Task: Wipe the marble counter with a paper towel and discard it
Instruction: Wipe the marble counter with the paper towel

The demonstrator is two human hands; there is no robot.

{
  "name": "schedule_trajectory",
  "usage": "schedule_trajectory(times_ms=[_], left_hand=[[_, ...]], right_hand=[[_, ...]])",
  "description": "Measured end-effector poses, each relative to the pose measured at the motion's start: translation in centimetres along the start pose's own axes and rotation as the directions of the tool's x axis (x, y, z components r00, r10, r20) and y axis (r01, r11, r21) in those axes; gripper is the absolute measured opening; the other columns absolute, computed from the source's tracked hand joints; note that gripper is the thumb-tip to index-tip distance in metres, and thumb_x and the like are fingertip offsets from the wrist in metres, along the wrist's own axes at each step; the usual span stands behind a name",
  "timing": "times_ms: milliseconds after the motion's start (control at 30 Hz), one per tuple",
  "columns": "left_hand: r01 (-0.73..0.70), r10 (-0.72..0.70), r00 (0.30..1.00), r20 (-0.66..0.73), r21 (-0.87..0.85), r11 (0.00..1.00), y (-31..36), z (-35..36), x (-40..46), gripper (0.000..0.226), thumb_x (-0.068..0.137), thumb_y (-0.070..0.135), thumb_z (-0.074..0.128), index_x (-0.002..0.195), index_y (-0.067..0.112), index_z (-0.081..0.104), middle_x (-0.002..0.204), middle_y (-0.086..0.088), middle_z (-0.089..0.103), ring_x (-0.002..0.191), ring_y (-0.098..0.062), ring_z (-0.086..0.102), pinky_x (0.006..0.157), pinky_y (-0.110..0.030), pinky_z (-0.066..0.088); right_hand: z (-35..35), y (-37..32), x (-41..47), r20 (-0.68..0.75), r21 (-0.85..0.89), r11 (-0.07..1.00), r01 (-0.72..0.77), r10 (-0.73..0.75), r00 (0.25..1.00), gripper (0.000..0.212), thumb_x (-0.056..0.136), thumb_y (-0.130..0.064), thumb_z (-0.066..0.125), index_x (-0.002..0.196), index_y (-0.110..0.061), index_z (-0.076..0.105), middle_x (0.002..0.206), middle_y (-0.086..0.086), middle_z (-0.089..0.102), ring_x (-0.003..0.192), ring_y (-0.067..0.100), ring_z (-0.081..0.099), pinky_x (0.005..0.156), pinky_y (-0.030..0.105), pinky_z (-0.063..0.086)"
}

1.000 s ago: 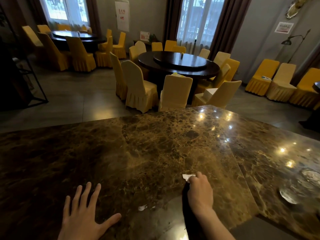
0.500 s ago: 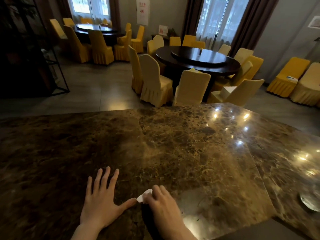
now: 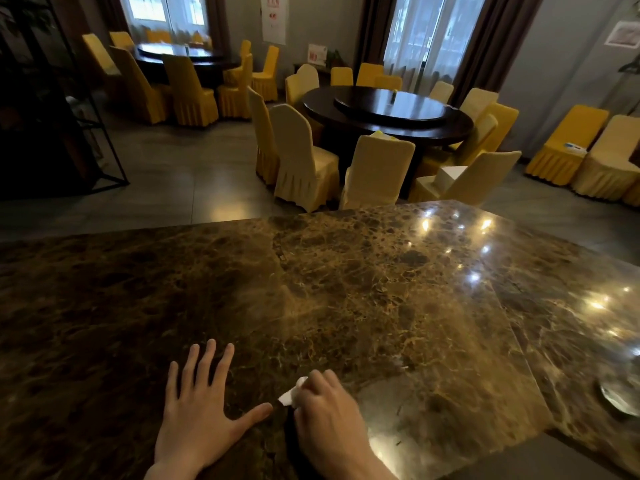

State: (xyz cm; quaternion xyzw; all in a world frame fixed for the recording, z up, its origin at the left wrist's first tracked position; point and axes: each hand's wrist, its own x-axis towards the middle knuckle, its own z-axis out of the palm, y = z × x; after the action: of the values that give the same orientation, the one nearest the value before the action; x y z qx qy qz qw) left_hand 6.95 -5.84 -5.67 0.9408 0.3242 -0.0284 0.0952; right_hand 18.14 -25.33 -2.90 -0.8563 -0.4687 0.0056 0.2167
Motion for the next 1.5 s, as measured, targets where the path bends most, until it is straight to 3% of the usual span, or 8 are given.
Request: schedule_trajectory(times_ms=[133,300,500,767,1000,1233,1333,1500], left_hand=[[0.0,0.0,1.0,0.007,-0.021,1.0,0.2,-0.4,-0.2,0.128,0.052,0.112,0.006,0.152,0.038,-0.023,0.168,0.004,-0.021,0.153,-0.021,-0.026,0.127,-0.055,-0.011],[0.015,-0.016,0.999,0.045,0.02,1.0,0.5,-0.8,-0.2,0.128,0.052,0.111,0.002,0.152,0.037,-0.028,0.167,0.003,-0.026,0.151,-0.022,-0.03,0.127,-0.055,-0.012],[0.025,-0.026,0.997,0.068,0.021,0.999,0.9,-1.3,-0.3,0.133,0.043,0.111,-0.007,0.15,0.036,-0.03,0.168,0.002,-0.025,0.153,-0.022,-0.026,0.127,-0.054,-0.011],[0.037,-0.038,0.994,0.099,0.02,0.999,1.1,-1.6,-0.2,0.134,0.04,0.111,-0.008,0.148,0.035,-0.032,0.167,0.002,-0.027,0.152,-0.022,-0.027,0.127,-0.054,-0.013],[0.036,-0.039,0.994,0.105,0.026,0.999,1.2,-1.9,-0.2,0.136,0.038,0.111,-0.01,0.148,0.035,-0.031,0.167,0.002,-0.025,0.153,-0.022,-0.026,0.127,-0.054,-0.012],[0.045,-0.046,0.992,0.119,0.012,0.999,1.1,-1.5,-0.1,0.133,0.042,0.112,-0.004,0.147,0.036,-0.033,0.166,0.003,-0.028,0.152,-0.021,-0.028,0.126,-0.054,-0.014],[0.043,-0.045,0.992,0.115,0.017,0.999,1.1,-1.6,-0.1,0.132,0.041,0.112,-0.004,0.145,0.037,-0.035,0.164,0.004,-0.032,0.151,-0.021,-0.03,0.126,-0.053,-0.016],[0.032,-0.036,0.992,0.124,0.03,0.999,1.1,-1.7,0.1,0.136,0.039,0.112,-0.006,0.148,0.035,-0.033,0.16,0.004,-0.035,0.152,-0.021,-0.028,0.127,-0.054,-0.012]], right_hand=[[-3.5,6.6,-0.2,-0.136,-0.094,0.965,-0.247,0.233,0.963,0.022,0.092,-0.031,0.052,0.088,-0.018,0.069,0.096,-0.001,0.062,0.096,0.02,0.055,0.08,0.032,0.05],[-5.2,7.7,1.0,-0.258,-0.056,0.844,-0.534,0.504,0.824,0.016,0.093,-0.025,0.066,0.084,-0.014,0.072,0.089,0.001,0.069,0.089,0.019,0.055,0.071,0.028,0.041],[-1.4,3.2,0.5,0.044,0.027,0.978,-0.205,0.204,0.978,0.015,0.079,-0.006,0.068,0.084,-0.02,0.069,0.084,-0.006,0.068,0.089,0.015,0.054,0.064,0.025,0.037],[-5.6,10.3,0.8,-0.265,-0.012,0.817,-0.576,0.553,0.79,0.019,0.09,-0.008,0.065,0.084,-0.024,0.073,0.085,-0.004,0.063,0.079,0.011,0.052,0.062,0.022,0.034],[-2.1,4.3,0.7,-0.009,0.061,0.973,-0.223,0.224,0.975,0.016,0.073,-0.009,0.075,0.068,-0.018,0.063,0.07,-0.009,0.061,0.076,0.01,0.054,0.057,0.023,0.032],[-9.4,15.0,-1.1,-0.35,0.107,0.717,-0.689,0.676,0.649,0.016,0.079,0.004,0.074,0.076,-0.011,0.07,0.079,0.009,0.07,0.072,0.026,0.061,0.063,0.029,0.039],[-5.6,9.4,0.4,-0.281,0.11,0.793,-0.599,0.603,0.747,0.02,0.083,-0.001,0.07,0.079,-0.02,0.073,0.084,-0.002,0.067,0.074,0.009,0.05,0.063,0.017,0.033],[-0.3,1.7,0.6,0.018,0.094,0.983,-0.157,0.156,0.988,0.029,0.065,0.003,0.073,0.079,-0.023,0.069,0.081,-0.009,0.068,0.083,0.007,0.054,0.063,0.019,0.037]])
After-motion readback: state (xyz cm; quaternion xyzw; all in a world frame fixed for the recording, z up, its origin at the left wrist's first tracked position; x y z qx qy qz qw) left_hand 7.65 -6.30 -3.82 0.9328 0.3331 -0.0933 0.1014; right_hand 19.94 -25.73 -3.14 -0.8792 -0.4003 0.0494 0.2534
